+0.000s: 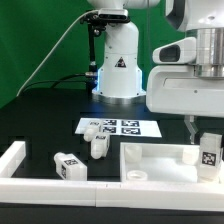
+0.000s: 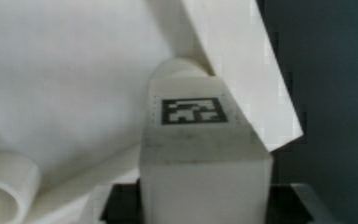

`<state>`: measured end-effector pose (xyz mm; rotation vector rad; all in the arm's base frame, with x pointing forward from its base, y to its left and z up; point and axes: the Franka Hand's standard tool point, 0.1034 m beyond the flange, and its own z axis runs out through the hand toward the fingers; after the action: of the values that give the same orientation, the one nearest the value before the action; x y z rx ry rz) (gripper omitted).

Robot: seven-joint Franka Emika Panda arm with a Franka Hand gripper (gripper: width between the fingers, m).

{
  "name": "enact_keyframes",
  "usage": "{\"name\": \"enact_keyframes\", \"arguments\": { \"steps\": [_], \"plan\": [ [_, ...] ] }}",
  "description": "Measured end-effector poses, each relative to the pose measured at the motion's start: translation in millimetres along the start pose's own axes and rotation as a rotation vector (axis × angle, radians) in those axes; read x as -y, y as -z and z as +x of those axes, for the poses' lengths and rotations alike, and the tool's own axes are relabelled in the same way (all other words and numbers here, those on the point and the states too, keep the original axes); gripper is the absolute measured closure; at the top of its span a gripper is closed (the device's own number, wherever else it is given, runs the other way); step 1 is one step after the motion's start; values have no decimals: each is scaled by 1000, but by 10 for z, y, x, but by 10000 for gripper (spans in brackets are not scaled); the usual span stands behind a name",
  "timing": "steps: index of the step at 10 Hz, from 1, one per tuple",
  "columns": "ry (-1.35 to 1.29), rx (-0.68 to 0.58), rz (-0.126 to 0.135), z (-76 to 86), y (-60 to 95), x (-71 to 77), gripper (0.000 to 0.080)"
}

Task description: Assemble one leg

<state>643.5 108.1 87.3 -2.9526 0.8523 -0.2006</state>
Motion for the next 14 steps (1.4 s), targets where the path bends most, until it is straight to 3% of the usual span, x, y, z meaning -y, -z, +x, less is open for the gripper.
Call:
{"name": "enact_keyframes", "arguments": {
  "steps": [3,7,10,11,12,13,14],
  "plan": [
    [-406,-10,-8,4,-4,-43,515],
    [-924,8,23,-33,-6,-82,514],
    [-928,8,27,-33,-9,-89,514],
    [-755,20,-2,-58,-6,-95,414],
    [-601,19,4,-41,15,-74,273],
    [-484,20,5,-64,16,-49,189],
    [-382,19,4,-73,12,-44,189]
  ]
}}
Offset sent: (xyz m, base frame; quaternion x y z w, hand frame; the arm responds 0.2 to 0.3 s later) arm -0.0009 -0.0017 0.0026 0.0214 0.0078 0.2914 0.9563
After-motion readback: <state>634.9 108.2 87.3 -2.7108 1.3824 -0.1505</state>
